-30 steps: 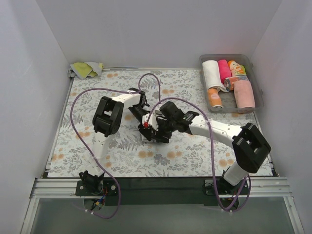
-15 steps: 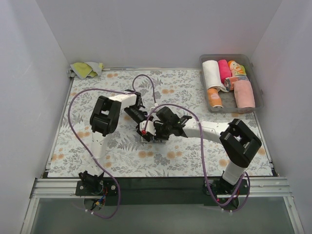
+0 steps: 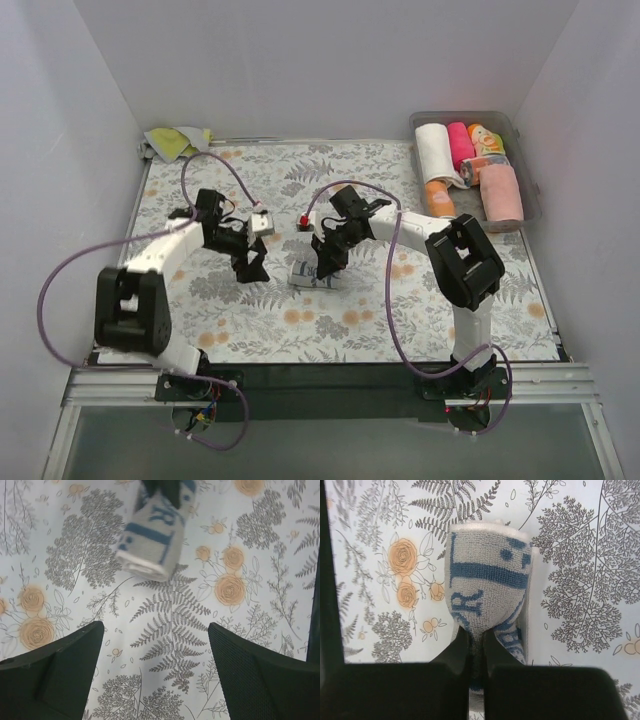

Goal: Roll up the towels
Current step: Roll the towel, then place the rolled towel into the container

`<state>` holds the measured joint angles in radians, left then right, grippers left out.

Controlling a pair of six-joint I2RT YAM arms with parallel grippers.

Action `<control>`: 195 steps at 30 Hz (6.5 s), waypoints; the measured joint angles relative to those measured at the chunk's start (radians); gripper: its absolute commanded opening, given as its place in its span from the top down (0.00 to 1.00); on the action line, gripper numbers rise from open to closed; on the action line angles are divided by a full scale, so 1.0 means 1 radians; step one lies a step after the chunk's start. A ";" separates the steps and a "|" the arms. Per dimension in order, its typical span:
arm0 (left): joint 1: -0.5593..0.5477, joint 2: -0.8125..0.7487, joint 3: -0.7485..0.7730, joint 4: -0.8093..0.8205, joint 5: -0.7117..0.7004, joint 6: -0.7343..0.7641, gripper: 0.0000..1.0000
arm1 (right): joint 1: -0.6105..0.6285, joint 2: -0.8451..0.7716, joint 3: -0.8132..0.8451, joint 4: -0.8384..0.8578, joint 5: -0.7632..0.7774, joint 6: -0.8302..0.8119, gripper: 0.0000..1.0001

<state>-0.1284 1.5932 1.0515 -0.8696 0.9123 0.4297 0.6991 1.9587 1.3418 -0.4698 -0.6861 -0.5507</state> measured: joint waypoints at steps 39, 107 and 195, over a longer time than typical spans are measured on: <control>-0.462 0.122 -0.040 0.318 -0.304 -0.057 0.84 | -0.232 -0.034 0.003 -0.177 -0.077 0.177 0.55; -0.232 0.671 0.377 -0.508 0.143 0.013 0.53 | 0.312 -0.265 -0.383 0.337 0.496 -0.048 0.59; 0.108 0.601 0.951 0.157 -0.653 -0.550 0.05 | -0.822 -0.167 0.066 0.006 0.679 0.300 0.02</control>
<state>-0.0200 2.1944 2.0026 -0.7128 0.2588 -0.1207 -0.1230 1.7916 1.4082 -0.4641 -0.0067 -0.2508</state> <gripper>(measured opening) 0.975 0.984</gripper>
